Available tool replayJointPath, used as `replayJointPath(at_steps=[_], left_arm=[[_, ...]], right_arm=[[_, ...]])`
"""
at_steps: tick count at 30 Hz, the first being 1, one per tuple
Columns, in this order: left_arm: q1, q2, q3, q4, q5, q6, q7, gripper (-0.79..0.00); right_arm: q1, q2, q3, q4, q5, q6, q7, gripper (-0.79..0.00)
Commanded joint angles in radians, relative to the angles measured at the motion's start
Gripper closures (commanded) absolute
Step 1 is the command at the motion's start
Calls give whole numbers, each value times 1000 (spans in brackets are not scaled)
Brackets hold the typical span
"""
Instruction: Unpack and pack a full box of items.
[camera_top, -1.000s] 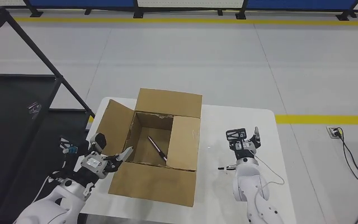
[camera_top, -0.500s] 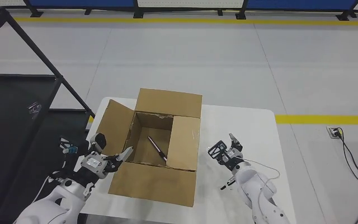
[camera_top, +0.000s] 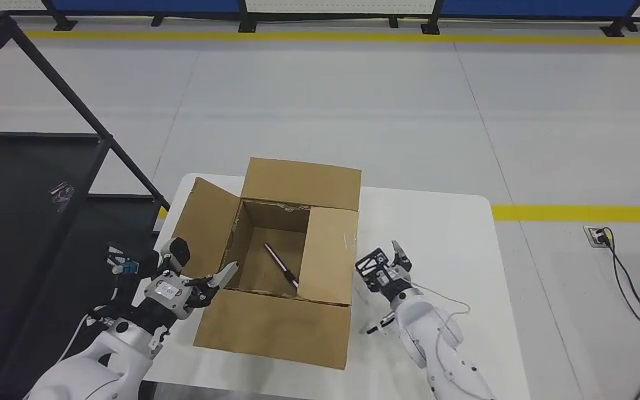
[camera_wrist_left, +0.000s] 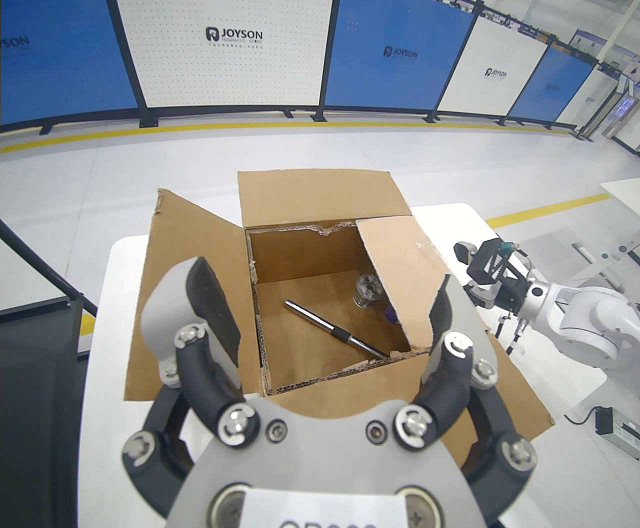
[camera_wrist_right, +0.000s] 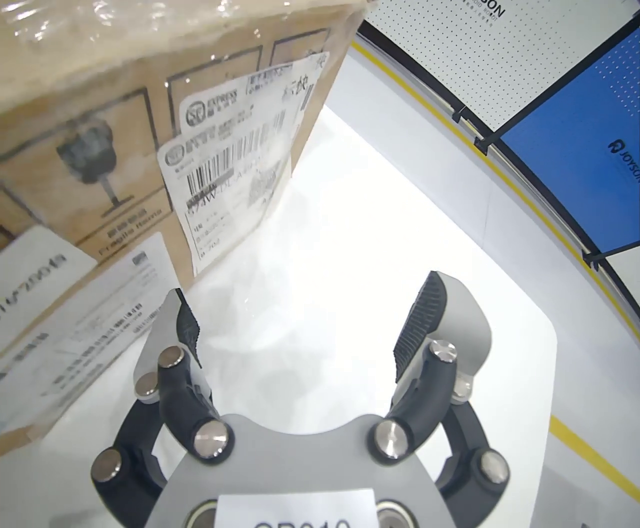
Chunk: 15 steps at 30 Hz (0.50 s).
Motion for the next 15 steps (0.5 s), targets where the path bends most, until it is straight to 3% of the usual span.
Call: replayJointPath(at_steps=[1, 15], left_arm=[[0, 0, 0, 0, 0, 0, 0, -785], [0, 0, 0, 0, 0, 0, 0, -785]], right_arm=[[15, -7, -16, 18, 21, 26, -5, -785], [124, -55, -87, 166, 107, 232, -53, -785]])
